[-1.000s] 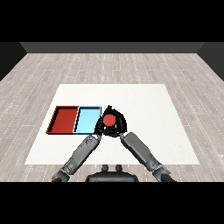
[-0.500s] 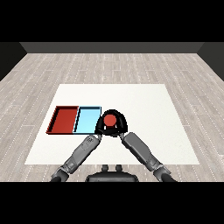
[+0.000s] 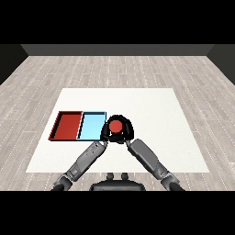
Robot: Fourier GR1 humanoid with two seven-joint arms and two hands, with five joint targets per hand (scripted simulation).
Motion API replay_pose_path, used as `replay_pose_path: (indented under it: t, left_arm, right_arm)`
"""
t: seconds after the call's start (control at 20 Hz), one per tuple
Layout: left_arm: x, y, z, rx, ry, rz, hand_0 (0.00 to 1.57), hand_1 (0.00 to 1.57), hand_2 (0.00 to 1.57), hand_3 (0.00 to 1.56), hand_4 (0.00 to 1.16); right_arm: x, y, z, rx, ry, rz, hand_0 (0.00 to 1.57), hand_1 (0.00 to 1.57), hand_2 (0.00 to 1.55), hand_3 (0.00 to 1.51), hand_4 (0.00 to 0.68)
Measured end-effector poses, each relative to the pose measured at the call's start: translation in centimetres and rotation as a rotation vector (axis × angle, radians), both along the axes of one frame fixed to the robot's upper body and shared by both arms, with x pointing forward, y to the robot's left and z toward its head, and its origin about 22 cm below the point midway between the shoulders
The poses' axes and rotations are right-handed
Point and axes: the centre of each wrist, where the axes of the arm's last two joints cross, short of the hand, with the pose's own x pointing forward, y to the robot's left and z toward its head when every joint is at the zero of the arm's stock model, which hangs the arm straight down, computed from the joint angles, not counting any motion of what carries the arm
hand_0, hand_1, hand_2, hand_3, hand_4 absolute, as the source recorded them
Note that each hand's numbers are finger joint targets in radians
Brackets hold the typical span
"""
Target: Pick the red can and put it in the red box
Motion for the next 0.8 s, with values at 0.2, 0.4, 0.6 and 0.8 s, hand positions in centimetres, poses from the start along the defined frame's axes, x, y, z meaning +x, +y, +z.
replay_pose_path:
  t: [0.2, 0.4, 0.6, 0.8]
  left_arm:
    - [0.0, 0.1, 0.1, -0.015, -0.010, 0.006, 1.57, 1.57, 1.56, 1.49, 1.12]
    - [-0.2, 0.0, 0.2, -0.036, -0.023, 0.000, 1.57, 1.57, 1.57, 1.49, 1.14]
    - [0.0, -0.1, 0.3, -0.054, -0.031, 0.007, 1.57, 1.57, 1.57, 1.49, 1.15]
    - [0.0, -0.1, 0.8, -0.051, -0.037, 0.020, 1.57, 1.57, 1.57, 1.48, 1.15]
  right_arm:
    - [0.1, 0.1, 0.2, 0.024, 0.002, 0.026, 1.25, 1.25, 1.26, 1.20, 0.000]
    - [-0.3, -0.2, 0.6, 0.032, 0.001, 0.050, 0.00, 0.00, 0.00, 0.00, 0.000]
    - [-0.1, -0.2, 1.0, 0.029, -0.003, 0.058, 0.00, 0.00, 0.00, 0.00, 0.000]
    - [0.2, -0.1, 1.7, 0.022, -0.019, 0.059, 0.00, 0.00, 0.00, 0.00, 0.000]
